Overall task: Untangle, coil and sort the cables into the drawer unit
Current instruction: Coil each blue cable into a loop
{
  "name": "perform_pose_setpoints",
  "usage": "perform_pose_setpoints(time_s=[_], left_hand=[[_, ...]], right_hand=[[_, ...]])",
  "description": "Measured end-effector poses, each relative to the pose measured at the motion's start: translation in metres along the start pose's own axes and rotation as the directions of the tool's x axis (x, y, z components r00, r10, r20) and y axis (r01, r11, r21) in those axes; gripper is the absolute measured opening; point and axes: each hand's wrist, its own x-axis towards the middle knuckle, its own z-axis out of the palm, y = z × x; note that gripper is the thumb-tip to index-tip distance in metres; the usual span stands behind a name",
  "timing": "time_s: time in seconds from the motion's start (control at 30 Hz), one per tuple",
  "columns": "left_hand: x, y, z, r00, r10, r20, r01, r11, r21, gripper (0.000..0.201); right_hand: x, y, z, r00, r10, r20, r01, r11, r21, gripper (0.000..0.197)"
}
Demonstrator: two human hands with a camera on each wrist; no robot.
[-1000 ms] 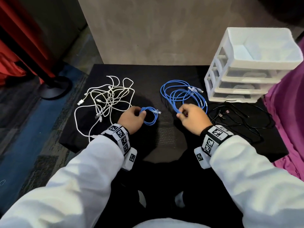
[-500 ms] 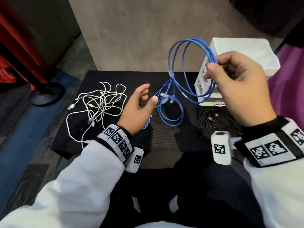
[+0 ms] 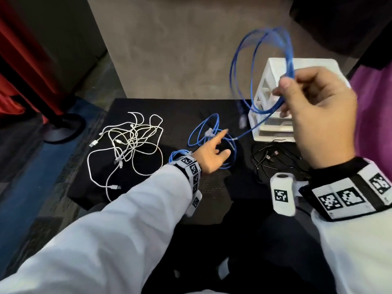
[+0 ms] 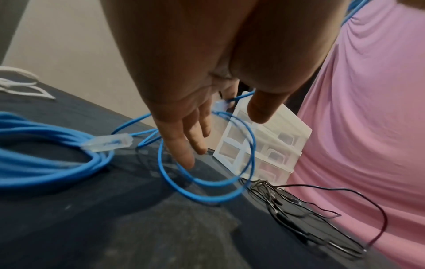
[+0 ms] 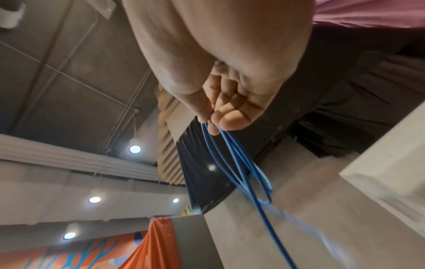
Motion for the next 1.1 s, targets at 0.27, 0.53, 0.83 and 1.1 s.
perform_pose_setpoints(time_s=[0.27, 0.53, 0.83, 1.1], left_hand=[[0.035, -0.023, -0.005, 0.991, -0.100, -0.085, 0.104, 0.994, 0.042, 0.055], [0.005, 0.032, -0.013, 0.963, -0.132, -0.236, -0.017, 0.840, -0.542, 0.031], [-0.100, 0.059, -0.040, 0.998, -0.054, -0.014, 0.025, 0.654, -0.756, 0.082], [-0.138, 0.034, -0.048, 0.976, -0.079, -0.202, -0.035, 0.861, -0.507, 0.029]], right_hand=[[0.015, -0.025, -0.035, 0.994, -0.100, -0.040, 0.101, 0.995, 0.008, 0.011], [0.003, -0.001, -0.034, 0.986, 0.038, 0.165, -0.046, 0.998, 0.043, 0.005], [-0.023, 0.027, -0.023, 0.954, 0.236, 0.186, -0.259, 0.960, 0.110, 0.015], [-0.043, 0.037, -0.011, 0.922, 0.302, 0.243, -0.335, 0.937, 0.105, 0.011]])
